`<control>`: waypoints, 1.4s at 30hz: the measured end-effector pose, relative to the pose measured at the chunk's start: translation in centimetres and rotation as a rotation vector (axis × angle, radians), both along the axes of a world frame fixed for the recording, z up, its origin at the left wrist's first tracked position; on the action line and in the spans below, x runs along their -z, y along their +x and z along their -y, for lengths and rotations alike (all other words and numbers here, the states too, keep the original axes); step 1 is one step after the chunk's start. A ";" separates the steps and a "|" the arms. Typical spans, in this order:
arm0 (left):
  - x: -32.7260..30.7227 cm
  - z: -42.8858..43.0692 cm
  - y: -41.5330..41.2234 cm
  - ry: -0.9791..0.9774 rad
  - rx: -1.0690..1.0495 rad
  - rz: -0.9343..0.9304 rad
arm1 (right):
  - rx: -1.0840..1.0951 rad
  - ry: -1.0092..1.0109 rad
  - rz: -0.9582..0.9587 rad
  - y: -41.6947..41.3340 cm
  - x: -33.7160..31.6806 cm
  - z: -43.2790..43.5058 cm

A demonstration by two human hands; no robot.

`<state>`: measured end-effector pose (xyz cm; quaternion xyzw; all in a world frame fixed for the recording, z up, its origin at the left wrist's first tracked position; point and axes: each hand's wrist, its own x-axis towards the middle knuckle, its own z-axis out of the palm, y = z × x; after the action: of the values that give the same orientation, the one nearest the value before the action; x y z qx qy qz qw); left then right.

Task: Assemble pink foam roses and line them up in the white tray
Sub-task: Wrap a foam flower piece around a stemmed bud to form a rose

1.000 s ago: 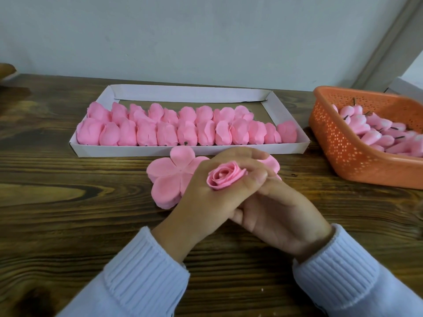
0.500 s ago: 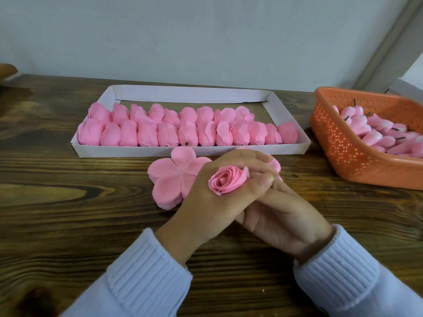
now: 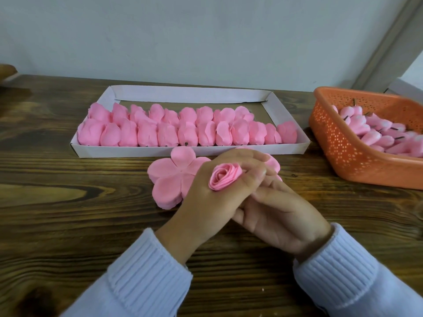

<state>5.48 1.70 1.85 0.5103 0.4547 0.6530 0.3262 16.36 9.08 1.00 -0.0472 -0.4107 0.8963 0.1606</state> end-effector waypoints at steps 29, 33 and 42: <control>0.3 -0.4 0.0 -0.020 -0.070 -0.019 | 0.076 0.055 -0.042 0.0 0.3 -0.1; 0.5 -0.4 -0.2 -0.063 -0.030 0.056 | 0.011 0.209 0.006 0.4 -0.2 -0.8; 0.8 -0.5 -0.1 0.019 -0.064 0.008 | -0.107 0.820 0.290 0.9 -3.7 -3.0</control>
<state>5.43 2.24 1.03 0.4960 0.4634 0.6694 0.3019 17.29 12.09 4.67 -0.0834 -0.7528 0.6502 0.0601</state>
